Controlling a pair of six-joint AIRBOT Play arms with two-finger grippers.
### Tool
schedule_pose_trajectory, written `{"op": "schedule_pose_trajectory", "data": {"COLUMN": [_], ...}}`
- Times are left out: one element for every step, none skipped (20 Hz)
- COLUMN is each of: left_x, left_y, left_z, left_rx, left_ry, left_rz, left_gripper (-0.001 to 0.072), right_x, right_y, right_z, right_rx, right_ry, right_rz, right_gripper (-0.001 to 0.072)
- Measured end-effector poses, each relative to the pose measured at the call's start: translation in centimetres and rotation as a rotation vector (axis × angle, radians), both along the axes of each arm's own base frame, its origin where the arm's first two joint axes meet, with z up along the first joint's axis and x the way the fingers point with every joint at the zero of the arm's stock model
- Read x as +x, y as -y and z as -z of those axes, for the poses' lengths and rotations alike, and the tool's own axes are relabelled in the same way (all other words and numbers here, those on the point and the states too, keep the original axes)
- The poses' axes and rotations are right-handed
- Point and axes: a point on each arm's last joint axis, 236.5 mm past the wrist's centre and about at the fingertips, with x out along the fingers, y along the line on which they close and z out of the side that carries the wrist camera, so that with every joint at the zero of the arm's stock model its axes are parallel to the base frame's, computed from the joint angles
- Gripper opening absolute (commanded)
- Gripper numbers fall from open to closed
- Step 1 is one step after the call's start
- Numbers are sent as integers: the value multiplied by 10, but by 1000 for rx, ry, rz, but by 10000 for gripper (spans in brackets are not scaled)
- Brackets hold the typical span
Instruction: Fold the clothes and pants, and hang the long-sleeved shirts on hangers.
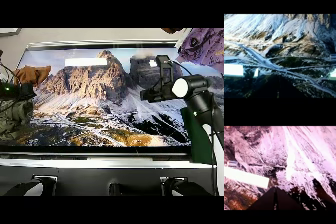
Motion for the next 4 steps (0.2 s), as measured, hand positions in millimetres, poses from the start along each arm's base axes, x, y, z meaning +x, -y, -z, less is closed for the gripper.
{"op": "schedule_pose_trajectory", "data": {"left_x": [-1,-1,-1,-2], "left_y": [0,0,0,0], "left_z": [0,0,1,0], "left_rx": [0,0,1,1], "left_ry": [1,-1,-2,-1], "left_rz": [0,0,0,0], "left_gripper": [20,19,20,20], "right_x": [0,0,0,0], "right_y": [0,-1,-1,-1], "right_z": [0,0,0,0], "right_rx": [1,1,-1,-1], "right_ry": [0,0,0,0], "right_rz": [1,1,0,-1], "right_gripper": [33,33,33,33]}}
